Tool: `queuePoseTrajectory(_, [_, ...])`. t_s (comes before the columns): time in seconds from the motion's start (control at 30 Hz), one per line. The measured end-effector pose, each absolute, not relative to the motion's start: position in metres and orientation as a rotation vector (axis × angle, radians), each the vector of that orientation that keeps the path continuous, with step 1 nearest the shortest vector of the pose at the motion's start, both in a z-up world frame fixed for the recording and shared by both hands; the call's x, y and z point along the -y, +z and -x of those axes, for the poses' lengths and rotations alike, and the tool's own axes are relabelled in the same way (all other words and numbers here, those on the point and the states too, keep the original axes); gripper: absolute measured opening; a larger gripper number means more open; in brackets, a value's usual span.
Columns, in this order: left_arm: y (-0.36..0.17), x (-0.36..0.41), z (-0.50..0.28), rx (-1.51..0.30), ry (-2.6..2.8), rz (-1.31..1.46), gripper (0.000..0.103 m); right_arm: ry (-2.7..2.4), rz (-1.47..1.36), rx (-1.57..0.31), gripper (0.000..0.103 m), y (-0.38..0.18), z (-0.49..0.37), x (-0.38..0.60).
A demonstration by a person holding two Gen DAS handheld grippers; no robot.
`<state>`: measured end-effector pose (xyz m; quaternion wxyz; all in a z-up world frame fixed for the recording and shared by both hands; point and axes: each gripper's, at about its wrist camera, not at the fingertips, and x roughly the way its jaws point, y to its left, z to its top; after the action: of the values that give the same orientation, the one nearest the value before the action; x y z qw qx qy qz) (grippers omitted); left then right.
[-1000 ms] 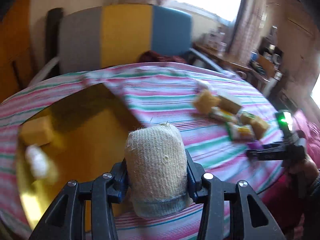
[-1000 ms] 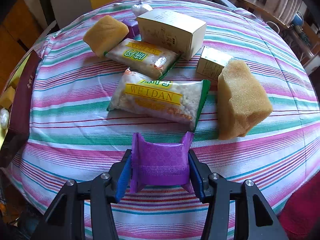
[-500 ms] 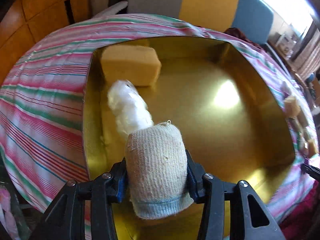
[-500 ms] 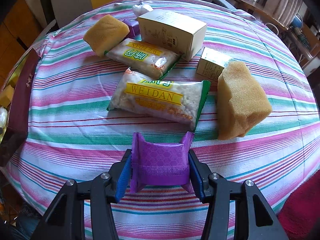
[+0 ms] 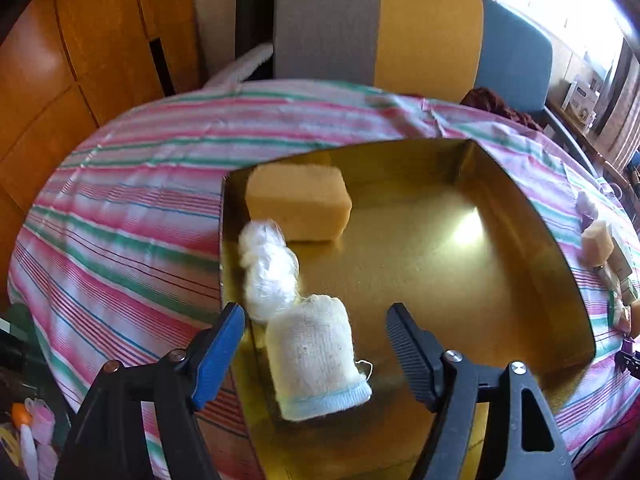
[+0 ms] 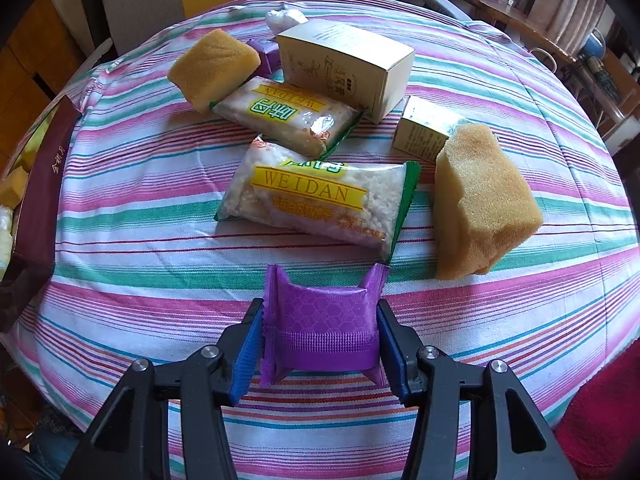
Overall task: Organize objects
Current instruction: 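Carry the white cloth roll into the gold tray and release it with the left tool, then carry the purple packet into the gold tray and release it with the right tool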
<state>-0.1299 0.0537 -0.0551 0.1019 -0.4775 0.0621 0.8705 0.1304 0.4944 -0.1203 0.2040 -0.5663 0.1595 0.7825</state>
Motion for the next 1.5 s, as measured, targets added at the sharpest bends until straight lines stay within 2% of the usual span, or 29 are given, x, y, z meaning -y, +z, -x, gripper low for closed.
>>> queuePoseTrajectory(0.37, [-0.024,-0.041,0.064,-0.19,2.722,1.168,0.074,2.195,1.582,-0.432,0.047,-0.113,-0.13,-0.475])
queuePoseTrajectory(0.57, [-0.024,-0.038,0.05,-0.13,2.685,1.152,0.073,2.219,1.574,-0.415,0.042,-0.111,-0.122,-0.452])
queuePoseTrajectory(0.97, [-0.025,-0.028,0.042,-0.098,2.687,1.145,0.073,2.403,1.527,-0.509,0.041,-0.084,-0.091,-0.41])
queuePoseTrajectory(1.27, [-0.024,0.011,0.048,0.041,2.729,1.176,0.072,2.819,1.49,-0.436,0.042,-0.023,-0.017,-0.305])
queuePoseTrajectory(1.5, [-0.029,0.057,0.052,0.166,2.82,1.223,0.071,2.994,1.671,-0.335,0.042,-0.032,0.047,-0.197])
